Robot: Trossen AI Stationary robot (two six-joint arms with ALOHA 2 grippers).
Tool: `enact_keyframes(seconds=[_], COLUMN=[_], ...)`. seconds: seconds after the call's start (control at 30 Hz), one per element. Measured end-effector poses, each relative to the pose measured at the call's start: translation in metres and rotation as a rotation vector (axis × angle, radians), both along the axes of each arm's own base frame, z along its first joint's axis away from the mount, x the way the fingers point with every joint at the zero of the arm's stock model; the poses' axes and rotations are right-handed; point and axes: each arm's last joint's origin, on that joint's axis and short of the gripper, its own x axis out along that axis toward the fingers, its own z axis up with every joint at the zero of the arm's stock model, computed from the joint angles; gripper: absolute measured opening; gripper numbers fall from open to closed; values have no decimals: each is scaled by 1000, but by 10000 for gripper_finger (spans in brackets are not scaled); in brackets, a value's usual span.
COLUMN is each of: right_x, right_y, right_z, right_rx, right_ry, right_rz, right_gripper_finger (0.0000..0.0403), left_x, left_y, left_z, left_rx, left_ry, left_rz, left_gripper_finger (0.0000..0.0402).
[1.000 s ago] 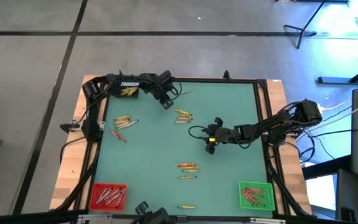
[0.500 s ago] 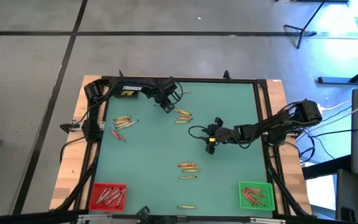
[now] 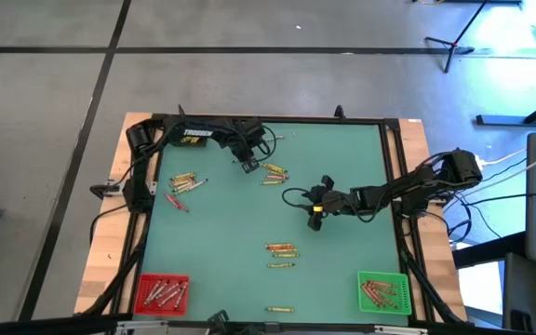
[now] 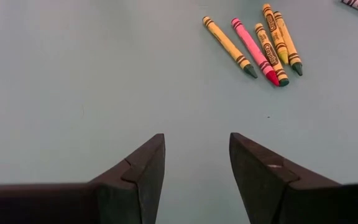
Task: Sort crayons
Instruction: Put the black crayon into the red bin
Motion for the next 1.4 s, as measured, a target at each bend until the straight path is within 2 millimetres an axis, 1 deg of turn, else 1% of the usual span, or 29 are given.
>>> enact_keyframes(seconds=[0.1,0.17,0.23,0.33,0.47,0.57,0.73,0.83,1.0,1.2,1.4], right_x=[0,0,0,0,1,2,5,7,10,14,14], right_y=[0,0,0,0,0,0,1,1,4,6,7], right_z=[0,0,0,1,1,3,7,9,15,23,24], right_rx=[0,0,0,0,-6,-11,11,34,69,83,95], right_ry=[-1,-1,-3,-6,-10,-36,-89,-122,-191,-264,-277], right_rz=[0,0,0,0,5,11,1,13,62,130,151], right_gripper_finger=[176,176,176,176,176,176,176,176,176,176,176], left_x=[1,0,2,4,4,-3,-25,-42,-70,-97,-124], left_y=[-3,-11,-21,-44,-83,-116,-168,-198,-246,-296,-344], left_z=[2,6,15,37,72,102,146,161,168,164,161], left_rx=[7,-3,7,58,126,172,182,148,63,-39,-111], left_ry=[7,24,22,12,-41,-100,-221,-249,-216,-159,-149], left_rz=[-15,-30,-39,-78,-122,-166,-249,-296,-310,-299,-361], left_gripper_finger=[8,13,16,17,17,17,17,17,17,18,18])
